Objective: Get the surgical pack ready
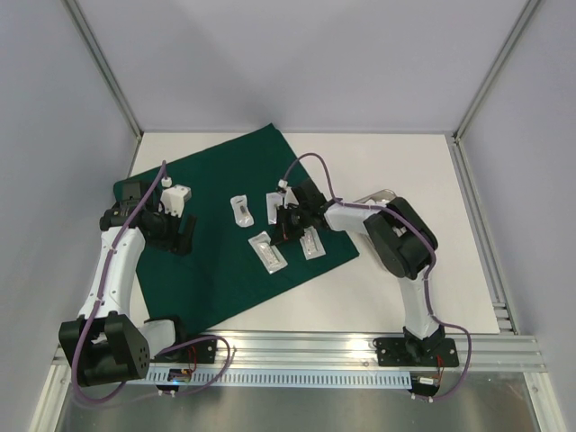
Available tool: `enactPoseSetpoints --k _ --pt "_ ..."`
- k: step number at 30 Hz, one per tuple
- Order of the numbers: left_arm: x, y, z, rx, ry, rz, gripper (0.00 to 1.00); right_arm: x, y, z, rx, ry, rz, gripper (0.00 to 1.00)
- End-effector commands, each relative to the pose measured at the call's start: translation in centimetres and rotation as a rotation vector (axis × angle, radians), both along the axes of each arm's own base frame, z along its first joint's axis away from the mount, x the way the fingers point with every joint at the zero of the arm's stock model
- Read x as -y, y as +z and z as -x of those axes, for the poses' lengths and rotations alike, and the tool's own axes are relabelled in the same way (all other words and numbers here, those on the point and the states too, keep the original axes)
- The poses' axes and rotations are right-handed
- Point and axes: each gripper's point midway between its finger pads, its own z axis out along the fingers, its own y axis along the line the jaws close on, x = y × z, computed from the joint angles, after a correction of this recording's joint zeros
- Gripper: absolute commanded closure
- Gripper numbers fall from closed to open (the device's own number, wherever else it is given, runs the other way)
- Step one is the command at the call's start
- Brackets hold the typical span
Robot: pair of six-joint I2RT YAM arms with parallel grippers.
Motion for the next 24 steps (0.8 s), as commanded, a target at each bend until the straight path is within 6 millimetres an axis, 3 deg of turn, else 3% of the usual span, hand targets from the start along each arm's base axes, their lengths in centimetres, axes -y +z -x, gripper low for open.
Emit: enactPoseSetpoints --k 1,3,9,16,20,23,24 --pt "0.1 0.3 -0.4 0.026 -0.011 0.003 0.17 0.0 -1.5 0.3 -0.061 -0.03 -0.009 0.92" --pt "-0.1 0.4 -0.4 0.029 -0.01 -0.004 0.17 -0.1 -0.9 0.1 -0.067 -0.033 -0.039 0.99" --pt "-0.1 0.2 -0.3 0.019 -0.008 -0.003 0.17 -0.5 1.7 0.3 -0.044 -0.013 -0.103 0.99" --pt "-0.1 0.3 -0.3 0.02 -0.014 -0.005 0.17 0.1 7.8 0.0 0.039 -0.048 -0.229 0.99" --pt "0.0 0.3 -0.2 0.022 -0.02 -0.006 0.17 2.5 10.2 -0.5 0.063 -0.118 -0.275 1.0" --pt "0.0 0.5 -0.2 0.029 -0.025 -0.008 0.17 4.9 10.9 -1.2 0.083 -0.173 -0.265 1.0" --pt "0.0 0.5 -0.2 0.03 -0.027 -0.007 0.17 5.7 12.0 -1.3 0.115 -0.178 -0.274 0.99"
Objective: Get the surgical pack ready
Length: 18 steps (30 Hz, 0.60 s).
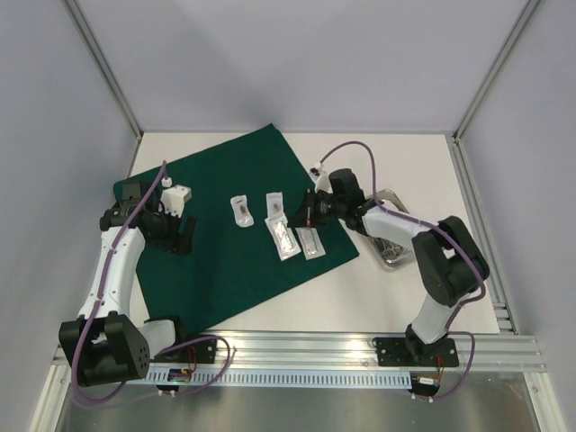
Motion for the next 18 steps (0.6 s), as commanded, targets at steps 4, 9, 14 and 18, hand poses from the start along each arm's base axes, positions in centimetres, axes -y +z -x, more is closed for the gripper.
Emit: enactPoseSetpoints --k 4,9,14,18 --pt "0.1 0.7 -0.1 0.037 -0.028 -0.001 0.17 6.5 3.7 -1.1 0.098 -0.084 0.032 0.99" --pt "0.4 1.1 -0.1 0.046 -0.038 0.01 0.17 14.3 4.8 -0.4 0.141 -0.133 0.256 0.99" --pt "0.6 1.3 -0.1 0.041 -0.05 0.021 0.17 22.5 6.6 -0.7 0.245 -0.195 0.576 1.0" --pt "0.6 1.5 -0.1 0.035 -0.059 0.021 0.17 26.5 5.6 0.3 0.228 -0.146 0.762 1.0"
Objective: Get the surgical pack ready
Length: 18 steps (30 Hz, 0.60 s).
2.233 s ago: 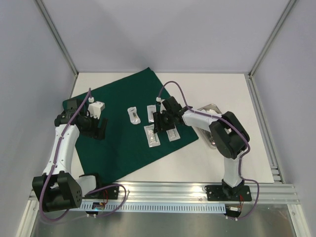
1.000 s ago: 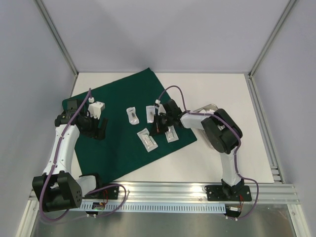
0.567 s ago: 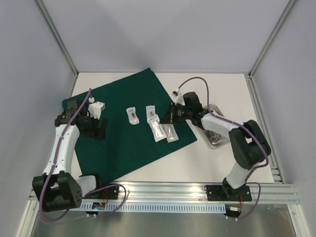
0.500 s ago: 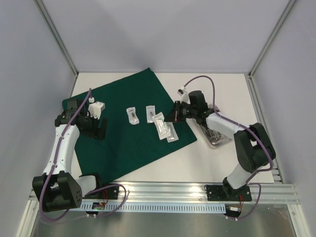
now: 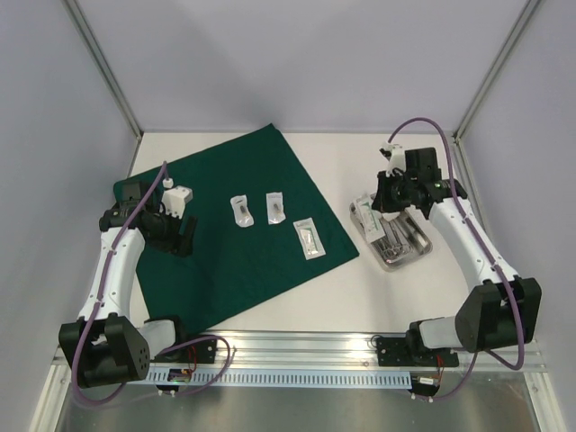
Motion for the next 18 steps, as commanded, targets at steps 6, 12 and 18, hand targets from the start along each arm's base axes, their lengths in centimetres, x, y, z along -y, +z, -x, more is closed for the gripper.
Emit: enactPoseSetpoints --k 6,12,18 --pt "0.1 1.6 -0.6 0.037 -0.034 -0.003 0.17 6.8 -4.2 3.4 -0.157 0.077 0.381 0.99" --pt "0.3 1.6 -0.5 0.03 -0.029 0.014 0.17 6.0 -5.3 1.8 -0.135 0.128 0.359 0.99" --pt "0.2 1.5 -0.4 0.027 -0.028 0.005 0.17 5.9 -8.1 0.8 -0.177 0.143 0.37 1.0"
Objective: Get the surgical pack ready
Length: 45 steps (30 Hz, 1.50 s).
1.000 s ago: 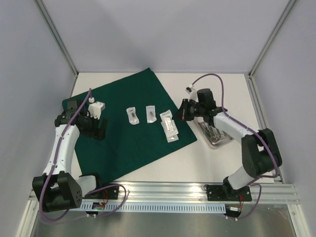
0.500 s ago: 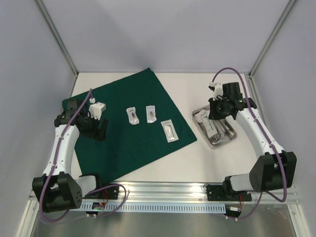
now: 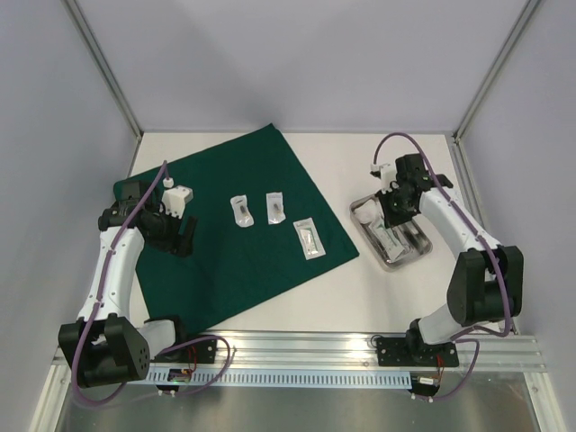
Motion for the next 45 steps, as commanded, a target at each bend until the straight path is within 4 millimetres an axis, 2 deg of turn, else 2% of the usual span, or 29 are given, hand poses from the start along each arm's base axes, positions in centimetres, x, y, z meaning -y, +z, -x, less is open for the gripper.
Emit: enactPoseSetpoints --k 1,7,15,17,18,20,22,25,27,28,29,30,31,32,34,35,36,37,38,39,40,41,43,45 --pt "0.0 1.2 -0.6 0.035 -0.011 0.001 0.17 0.3 -1.5 -1.2 0.018 0.025 0.027 0.99" --pt "0.0 1.2 -0.6 0.033 -0.008 0.001 0.17 -0.5 -2.7 -2.2 0.044 0.03 -0.023 0.99" --pt "-0.1 1.1 -0.5 0.029 -0.003 -0.005 0.17 0.1 -3.8 -2.9 0.063 -0.024 -0.042 0.99" --pt "-0.1 1.3 -0.6 0.033 -0.004 -0.004 0.17 0.6 -4.1 -3.0 0.056 -0.043 -0.019 0.91" --pt "-0.1 1.3 -0.6 0.033 -0.003 -0.004 0.17 1.0 -4.0 -3.1 0.058 -0.056 0.004 0.78" --pt "-0.1 1.3 -0.6 0.033 -0.004 -0.004 0.17 1.3 -3.4 -3.2 0.065 -0.073 0.019 0.63" --pt "0.0 1.2 -0.6 0.031 -0.007 -0.001 0.17 1.6 -2.1 -3.6 0.09 -0.091 0.031 0.56" --pt "0.0 1.1 -0.5 0.029 -0.004 0.003 0.17 1.4 1.0 -4.5 0.173 -0.153 0.002 0.51" --pt "0.0 1.1 -0.6 0.03 -0.004 0.0 0.17 0.1 3.6 -4.9 0.249 -0.221 -0.057 0.5" --pt "0.0 0.8 -0.5 0.024 -0.003 0.001 0.16 -0.6 4.3 -4.8 0.272 -0.233 -0.078 0.5" --pt "-0.1 0.7 -0.5 0.023 0.0 -0.001 0.16 -2.6 4.7 -4.4 0.29 -0.204 -0.104 0.49" --pt "-0.2 0.5 -0.6 0.024 0.002 -0.005 0.16 -4.2 6.1 -4.5 0.341 -0.237 -0.173 0.47" --pt "-0.3 0.3 -0.6 0.023 0.006 -0.014 0.17 -5.6 5.2 -3.8 0.33 -0.217 -0.196 0.45" --pt "-0.7 0.2 -0.5 0.018 0.016 -0.033 0.16 -8.9 5.6 -3.4 0.353 -0.146 -0.254 0.43" --pt "-1.0 0.0 -0.5 0.014 0.021 -0.048 0.16 -12.2 4.5 -2.5 0.31 -0.107 -0.329 0.42" --pt "-1.3 0.0 -0.4 0.012 0.026 -0.064 0.16 -14.9 4.0 -1.8 0.281 -0.039 -0.386 0.41" --pt "-1.4 -0.1 -0.4 0.008 0.027 -0.068 0.16 -16.0 3.4 -1.5 0.251 -0.025 -0.405 0.41" --pt "-1.5 0.0 -0.3 0.009 0.03 -0.078 0.16 -16.9 1.5 -1.5 0.189 -0.029 -0.408 0.41" --pt "-1.6 0.0 -0.2 0.009 0.029 -0.083 0.16 -17.9 1.4 -1.7 0.173 -0.016 -0.441 0.41" --pt "-1.7 0.0 0.0 0.007 0.03 -0.087 0.17 -18.4 0.7 -1.8 0.15 -0.013 -0.449 0.41" --pt "-1.8 0.1 0.1 0.014 0.032 -0.097 0.17 -18.8 -1.1 -1.8 0.1 -0.018 -0.443 0.41" --pt "-1.9 0.1 0.2 0.012 0.031 -0.101 0.16 -19.4 -1.2 -2.1 0.083 -0.007 -0.46 0.41" --pt "-1.9 -0.1 0.5 0.007 0.026 -0.104 0.16 -19.9 -3.2 -2.1 0.024 0.003 -0.452 0.41" --pt "-1.9 -0.3 0.6 0.0 0.025 -0.105 0.16 -20.2 -3.9 -2.1 0.0 0.01 -0.456 0.42"
